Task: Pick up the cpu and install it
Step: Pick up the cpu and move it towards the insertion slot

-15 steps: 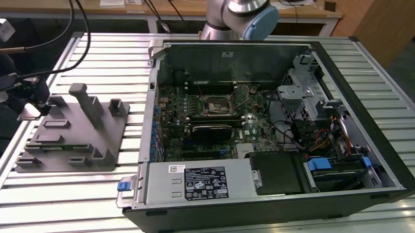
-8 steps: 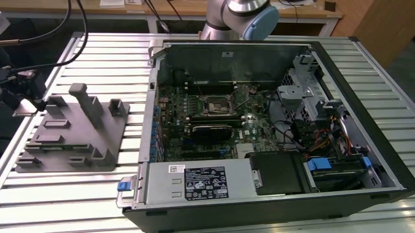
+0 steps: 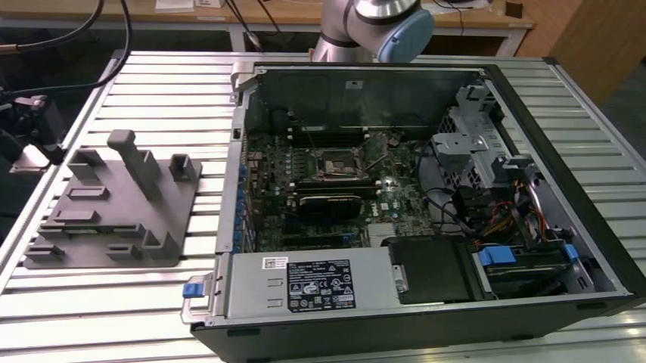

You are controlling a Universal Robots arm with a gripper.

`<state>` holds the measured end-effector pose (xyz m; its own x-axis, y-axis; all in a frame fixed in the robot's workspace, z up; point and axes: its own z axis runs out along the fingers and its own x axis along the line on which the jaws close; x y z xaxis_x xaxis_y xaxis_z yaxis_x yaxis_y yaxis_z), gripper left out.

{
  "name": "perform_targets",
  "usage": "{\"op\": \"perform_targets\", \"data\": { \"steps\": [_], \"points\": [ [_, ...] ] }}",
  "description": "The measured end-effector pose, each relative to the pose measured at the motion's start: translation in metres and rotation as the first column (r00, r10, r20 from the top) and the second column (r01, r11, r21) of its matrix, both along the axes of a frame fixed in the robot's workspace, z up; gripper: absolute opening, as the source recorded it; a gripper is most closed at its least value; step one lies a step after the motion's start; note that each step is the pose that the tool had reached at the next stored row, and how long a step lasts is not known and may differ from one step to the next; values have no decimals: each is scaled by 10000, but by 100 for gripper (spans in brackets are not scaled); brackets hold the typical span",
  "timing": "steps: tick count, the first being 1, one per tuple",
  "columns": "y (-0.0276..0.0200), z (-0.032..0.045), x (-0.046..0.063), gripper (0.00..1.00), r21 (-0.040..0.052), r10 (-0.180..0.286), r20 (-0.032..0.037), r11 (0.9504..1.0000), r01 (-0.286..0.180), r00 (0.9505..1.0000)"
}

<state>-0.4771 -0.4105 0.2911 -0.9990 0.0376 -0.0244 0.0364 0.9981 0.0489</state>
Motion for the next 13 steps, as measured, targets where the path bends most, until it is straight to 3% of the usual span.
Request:
{"op": "perform_targets", "data": {
  "steps": [13],
  "points": [
    [0,285,0,55,0,0,1,10000,0,10000]
  ]
}}
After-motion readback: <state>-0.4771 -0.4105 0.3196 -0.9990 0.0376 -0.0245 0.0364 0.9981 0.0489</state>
